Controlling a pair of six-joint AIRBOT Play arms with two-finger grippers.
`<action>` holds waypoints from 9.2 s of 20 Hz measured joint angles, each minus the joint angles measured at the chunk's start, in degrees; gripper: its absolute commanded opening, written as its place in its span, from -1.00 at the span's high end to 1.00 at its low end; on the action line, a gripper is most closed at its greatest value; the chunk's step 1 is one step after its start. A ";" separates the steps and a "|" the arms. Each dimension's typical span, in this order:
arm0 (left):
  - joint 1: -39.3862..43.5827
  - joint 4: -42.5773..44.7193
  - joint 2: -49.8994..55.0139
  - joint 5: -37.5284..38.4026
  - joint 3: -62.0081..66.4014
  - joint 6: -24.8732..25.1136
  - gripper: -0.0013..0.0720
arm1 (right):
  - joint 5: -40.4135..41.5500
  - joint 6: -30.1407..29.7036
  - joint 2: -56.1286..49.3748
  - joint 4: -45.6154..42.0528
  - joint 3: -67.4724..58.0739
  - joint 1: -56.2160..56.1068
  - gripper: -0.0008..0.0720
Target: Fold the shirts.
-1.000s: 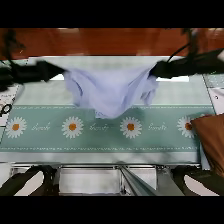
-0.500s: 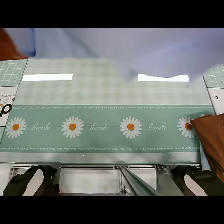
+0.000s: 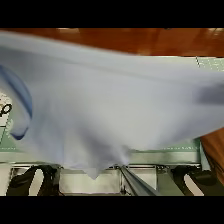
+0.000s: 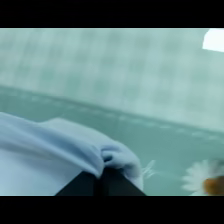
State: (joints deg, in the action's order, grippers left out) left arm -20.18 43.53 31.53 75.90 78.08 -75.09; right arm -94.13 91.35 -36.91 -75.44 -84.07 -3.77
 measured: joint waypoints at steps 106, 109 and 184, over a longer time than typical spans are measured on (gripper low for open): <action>0.96 -2.99 14.73 -11.72 -6.40 3.30 0.90 | 10.71 -12.00 -2.82 17.97 29.00 16.44 0.91; 7.23 -4.52 26.91 -17.55 -9.05 7.69 0.91 | 18.32 -16.39 -14.58 19.74 32.79 16.44 0.91; 3.96 7.93 5.90 -14.67 21.09 -5.05 0.91 | 16.37 -9.94 -11.98 15.23 -28.92 13.73 0.91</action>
State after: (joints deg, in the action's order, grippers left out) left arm -16.23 51.46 37.43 61.23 99.18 -80.14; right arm -77.76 81.41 -48.88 -60.20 -112.99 9.96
